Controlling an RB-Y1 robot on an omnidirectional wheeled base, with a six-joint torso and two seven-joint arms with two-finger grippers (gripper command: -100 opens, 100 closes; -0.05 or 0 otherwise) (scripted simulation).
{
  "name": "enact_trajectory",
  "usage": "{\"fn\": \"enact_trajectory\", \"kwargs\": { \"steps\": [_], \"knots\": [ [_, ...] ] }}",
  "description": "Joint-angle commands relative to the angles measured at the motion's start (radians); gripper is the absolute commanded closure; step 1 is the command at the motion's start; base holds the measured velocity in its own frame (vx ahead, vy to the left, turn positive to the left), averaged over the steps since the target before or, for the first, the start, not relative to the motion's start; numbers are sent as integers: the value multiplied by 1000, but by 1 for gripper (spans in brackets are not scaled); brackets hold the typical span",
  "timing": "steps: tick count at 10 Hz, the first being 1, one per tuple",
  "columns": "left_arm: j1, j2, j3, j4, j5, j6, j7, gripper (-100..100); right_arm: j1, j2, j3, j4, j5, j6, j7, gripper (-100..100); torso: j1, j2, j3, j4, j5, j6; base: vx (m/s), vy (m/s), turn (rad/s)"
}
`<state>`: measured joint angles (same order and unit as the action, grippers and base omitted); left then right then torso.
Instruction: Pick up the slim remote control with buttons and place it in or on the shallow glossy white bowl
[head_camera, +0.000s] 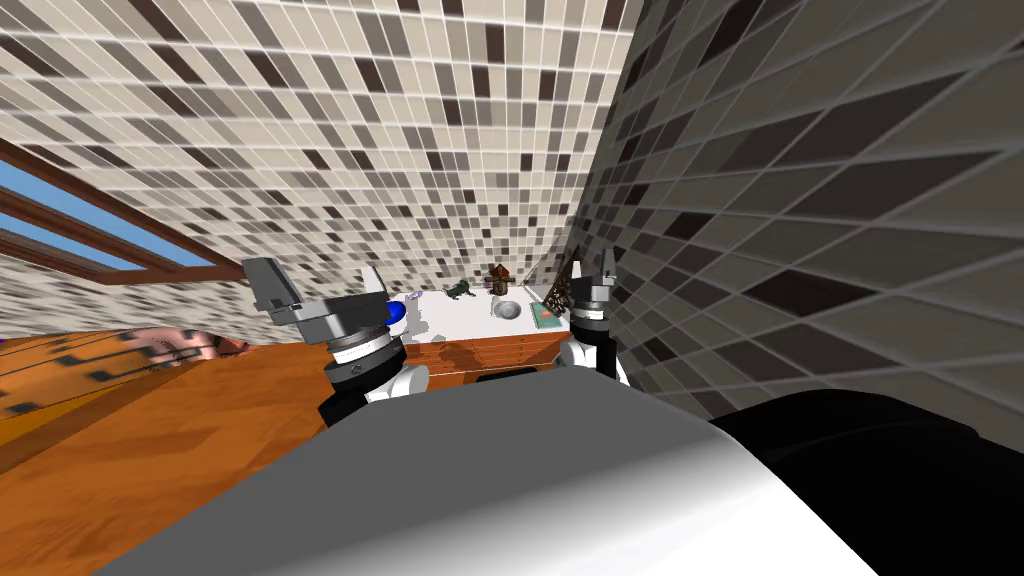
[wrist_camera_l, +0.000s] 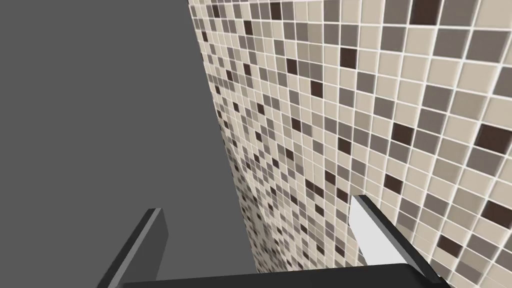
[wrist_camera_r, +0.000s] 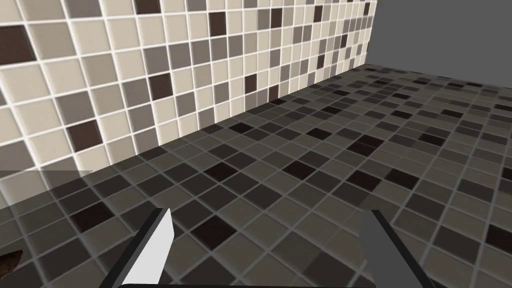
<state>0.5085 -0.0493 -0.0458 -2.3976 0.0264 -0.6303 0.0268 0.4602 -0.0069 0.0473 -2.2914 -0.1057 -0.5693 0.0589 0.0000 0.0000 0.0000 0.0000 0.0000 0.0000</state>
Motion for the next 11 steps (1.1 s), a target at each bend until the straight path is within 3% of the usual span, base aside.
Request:
{"fn": "enact_trajectory", "kwargs": {
  "steps": [1,6,9,11],
  "knots": [
    [0,0,0,0,0,0,0,0,3,-29,-10,13,-31,16,-15,-100,0,0,0,0,0,0,-29,47,176],
    [0,0,0,0,0,0,0,0,14,-141,-57,86,-166,100,-94,-100,8,3,2,1,2,-1,-39,117,284],
    [0,0,0,0,0,0,0,0,18,-170,-70,109,-218,125,-118,-100,6,2,1,0,1,0,-8,83,164],
    [0,0,0,0,0,0,0,0,26,-229,-100,163,-289,185,-173,-100,5,1,1,0,1,0,-7,107,332]
  ]
}}
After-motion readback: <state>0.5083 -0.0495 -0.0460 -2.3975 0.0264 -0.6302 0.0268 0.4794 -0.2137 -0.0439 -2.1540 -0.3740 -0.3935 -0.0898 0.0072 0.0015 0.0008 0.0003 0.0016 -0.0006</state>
